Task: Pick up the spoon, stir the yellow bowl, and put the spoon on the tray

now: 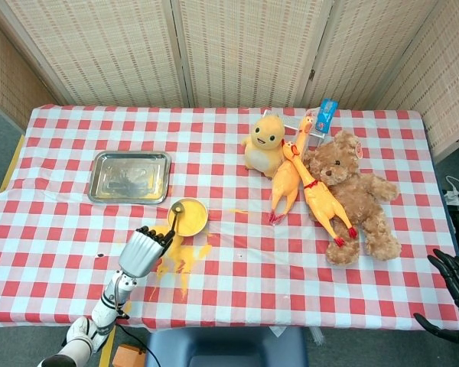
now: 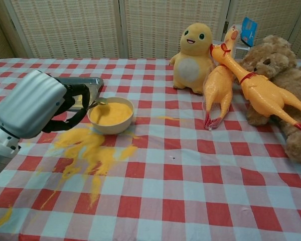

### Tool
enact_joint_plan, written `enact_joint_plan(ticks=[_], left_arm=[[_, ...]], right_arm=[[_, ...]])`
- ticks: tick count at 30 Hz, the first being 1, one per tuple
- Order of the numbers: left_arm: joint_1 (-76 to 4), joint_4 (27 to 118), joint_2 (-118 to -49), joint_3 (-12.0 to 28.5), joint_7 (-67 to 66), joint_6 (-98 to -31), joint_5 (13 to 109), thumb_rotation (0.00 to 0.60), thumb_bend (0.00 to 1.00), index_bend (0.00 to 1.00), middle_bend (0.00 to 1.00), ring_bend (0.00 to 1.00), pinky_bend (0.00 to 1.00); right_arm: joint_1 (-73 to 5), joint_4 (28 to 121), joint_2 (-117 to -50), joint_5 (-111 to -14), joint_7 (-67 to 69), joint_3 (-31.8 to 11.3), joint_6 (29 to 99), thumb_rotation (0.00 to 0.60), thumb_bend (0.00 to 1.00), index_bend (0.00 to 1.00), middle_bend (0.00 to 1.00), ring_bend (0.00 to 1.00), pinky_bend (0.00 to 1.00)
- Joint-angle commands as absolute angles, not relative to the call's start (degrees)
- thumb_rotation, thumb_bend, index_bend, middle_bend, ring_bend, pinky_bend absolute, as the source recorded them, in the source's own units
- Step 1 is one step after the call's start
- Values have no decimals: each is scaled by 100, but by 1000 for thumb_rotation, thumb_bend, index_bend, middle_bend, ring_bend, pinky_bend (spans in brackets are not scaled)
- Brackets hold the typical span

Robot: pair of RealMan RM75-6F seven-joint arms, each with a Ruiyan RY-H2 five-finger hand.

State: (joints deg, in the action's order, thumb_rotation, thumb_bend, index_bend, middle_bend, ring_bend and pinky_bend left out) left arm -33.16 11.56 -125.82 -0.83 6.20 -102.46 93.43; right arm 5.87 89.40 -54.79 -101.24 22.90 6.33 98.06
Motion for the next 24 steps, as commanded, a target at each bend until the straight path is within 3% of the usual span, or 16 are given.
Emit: enact_joint_plan(ticks=[1, 8, 11, 14, 17, 21, 24], left_arm=[[-3395, 1242, -12562, 5, 748, -10425, 9296, 600, 756, 817, 1000, 1000, 1000], [-3462, 1730, -12319, 107, 1099, -10649, 9254, 600, 761, 823, 1000, 1000, 1000], [-3481, 2388, -11913, 68, 1060, -10494, 9295, 600, 761, 828, 1000, 1000, 1000], [-3558, 3705, -11185, 9, 590, -10244, 9386, 600, 759, 832, 1000, 1000, 1000], [-3652, 5927, -10094, -9, -167, -9698, 9358, 600, 758, 837, 1000, 1000, 1000], [-3668, 8138, -9028, 15, -686, -8882, 8968, 600, 755, 842, 1000, 1000, 1000], [-3640, 9176, -8569, 14, -668, -8393, 8637, 600, 750, 843, 1000, 1000, 1000]], right_arm=[[585, 8943, -5478, -10127, 2289, 634, 9806, 600, 91, 0, 0, 0, 0], [594, 8935, -5475, -10098, 2310, 626, 9815, 600, 91, 0, 0, 0, 0], [588, 8928, -5474, -10082, 2322, 623, 9798, 600, 91, 0, 0, 0, 0], [572, 8925, -5475, -10075, 2330, 623, 9764, 600, 91, 0, 0, 0, 0], [556, 8932, -5473, -10068, 2330, 623, 9731, 600, 91, 0, 0, 0, 0], [557, 8929, -5469, -10055, 2348, 618, 9735, 600, 91, 0, 0, 0, 0], [548, 8922, -5469, -10051, 2364, 618, 9717, 600, 91, 0, 0, 0, 0]])
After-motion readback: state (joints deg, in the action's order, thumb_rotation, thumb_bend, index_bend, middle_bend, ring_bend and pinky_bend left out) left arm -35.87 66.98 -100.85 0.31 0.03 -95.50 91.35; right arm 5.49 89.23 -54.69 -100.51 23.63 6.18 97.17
